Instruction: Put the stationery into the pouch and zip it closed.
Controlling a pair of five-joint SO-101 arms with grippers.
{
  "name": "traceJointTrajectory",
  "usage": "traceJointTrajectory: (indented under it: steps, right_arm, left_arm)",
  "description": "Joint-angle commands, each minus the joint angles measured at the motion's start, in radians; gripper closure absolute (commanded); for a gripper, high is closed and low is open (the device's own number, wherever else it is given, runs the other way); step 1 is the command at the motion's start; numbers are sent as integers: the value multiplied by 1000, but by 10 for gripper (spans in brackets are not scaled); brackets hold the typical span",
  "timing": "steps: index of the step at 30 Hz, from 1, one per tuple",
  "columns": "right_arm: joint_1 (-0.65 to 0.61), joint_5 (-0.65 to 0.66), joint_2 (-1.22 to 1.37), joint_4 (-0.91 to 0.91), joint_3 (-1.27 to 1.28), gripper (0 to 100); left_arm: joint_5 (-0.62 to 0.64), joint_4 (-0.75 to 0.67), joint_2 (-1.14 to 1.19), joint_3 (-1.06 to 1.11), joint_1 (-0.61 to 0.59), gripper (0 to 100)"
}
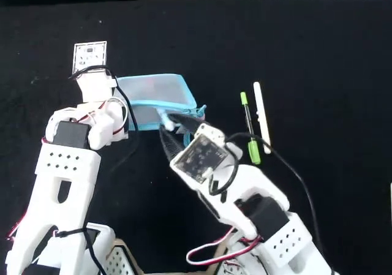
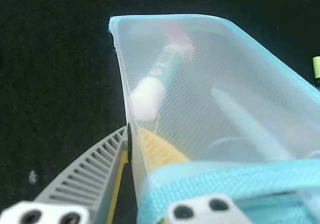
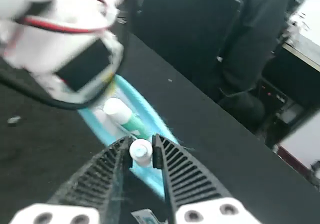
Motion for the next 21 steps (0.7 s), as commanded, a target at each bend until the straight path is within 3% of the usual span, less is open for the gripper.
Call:
traceJointTrajectory:
  steps: [1, 8, 14, 16, 20, 21]
  right_arm:
    - [-57, 44, 24, 9, -65, 987]
    - [-57, 52, 249, 17, -143, 983]
    - [-63, 52, 406, 97, -274, 823]
    - [-58, 52, 417, 129, -302, 839]
    - [-58, 58, 417, 135, -309, 990]
    - [-58, 58, 417, 135, -309, 986]
  left_arm:
    - [25, 0, 11, 31, -16, 970]
    - [25, 0, 6, 31, -16, 970]
    - [25, 2, 5, 31, -16, 970]
    - [25, 2, 5, 31, -16, 970]
    - [25, 2, 5, 31, -16, 970]
    - [25, 2, 5, 31, -16, 970]
